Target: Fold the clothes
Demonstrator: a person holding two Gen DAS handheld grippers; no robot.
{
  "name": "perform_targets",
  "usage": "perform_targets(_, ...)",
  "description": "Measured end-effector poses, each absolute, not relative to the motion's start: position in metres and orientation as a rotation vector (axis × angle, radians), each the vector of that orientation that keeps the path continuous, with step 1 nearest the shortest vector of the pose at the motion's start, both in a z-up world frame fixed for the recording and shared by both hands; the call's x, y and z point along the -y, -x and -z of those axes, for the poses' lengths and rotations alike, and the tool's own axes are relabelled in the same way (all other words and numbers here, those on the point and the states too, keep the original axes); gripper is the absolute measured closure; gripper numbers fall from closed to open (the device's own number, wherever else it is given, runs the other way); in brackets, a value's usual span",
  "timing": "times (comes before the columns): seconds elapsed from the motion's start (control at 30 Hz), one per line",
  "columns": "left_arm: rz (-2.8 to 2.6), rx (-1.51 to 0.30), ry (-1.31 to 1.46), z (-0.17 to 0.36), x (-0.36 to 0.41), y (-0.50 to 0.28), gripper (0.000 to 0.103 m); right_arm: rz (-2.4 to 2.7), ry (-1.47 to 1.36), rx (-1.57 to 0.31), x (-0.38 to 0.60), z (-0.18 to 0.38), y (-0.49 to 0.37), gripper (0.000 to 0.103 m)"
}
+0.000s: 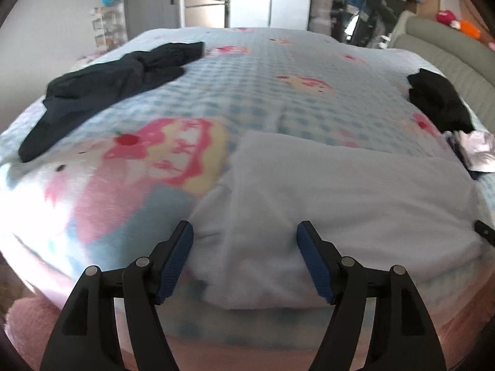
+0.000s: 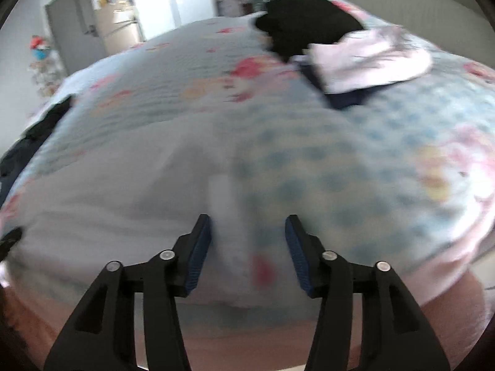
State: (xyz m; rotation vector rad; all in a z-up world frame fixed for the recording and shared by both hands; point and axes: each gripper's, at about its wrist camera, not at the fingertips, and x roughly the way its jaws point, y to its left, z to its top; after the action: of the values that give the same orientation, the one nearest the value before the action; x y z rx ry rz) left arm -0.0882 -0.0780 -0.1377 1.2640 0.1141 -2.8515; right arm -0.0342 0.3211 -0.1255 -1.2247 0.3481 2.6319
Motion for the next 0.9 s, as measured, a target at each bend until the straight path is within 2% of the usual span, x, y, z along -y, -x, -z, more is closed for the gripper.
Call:
perform_targets(0.13,2.916,-0.234,-1.205,0.124,0.076,0.082,0.031,-2.560,1.174,-0.353,-0.346,0.122,0.026,0.051)
perform_targets(0.23,3.033,-0.241,-1.206,0.120,0.046,0.069,0.031,-2.560,1.145,-0.171,-0.324,0.118,0.025,0.051)
perform_targets(0.33,3.099,-0.103,-1.247,0.126,0.016,0.063,0.031,-2.586,1.123,-0.040,-0.301,0.112,0.025,0.051)
perform_targets(0.4,3.094,0.037,-1.291,0.135,0.003,0.064,0.031,-2.648,1.125,-0.121,-0.296,0.108,0.025,0.050)
perform_targets(0.47,3.042,0.095,-1.345,0.144,0.004,0.068,0.031,-2.725,1.133,-0.208,-0.291,0.106,0.025,0.049)
perform_targets(0.6,3.022,-0.093,-1.384,0.147,0.036,0.075,0.028,-2.686,1.223,-0.060,-0.287,0.129,0.034,0.048)
perform_targets(0.7,3.014,-0.226,-1.323,0.141,0.060,0.074,0.028,-2.633,1.232,-0.255,-0.314,0.128,0.032,0.048)
perform_targets(0.8,3.021,-0.399,-1.280,0.136,0.078,0.073,0.028,-2.543,1.150,-0.125,-0.317,0.115,0.027,0.048)
perform_targets(0.9,3.033,-0.454,-1.278,0.133,0.076,0.071,0.028,-2.580,1.226,-0.340,-0.321,0.118,0.018,0.045)
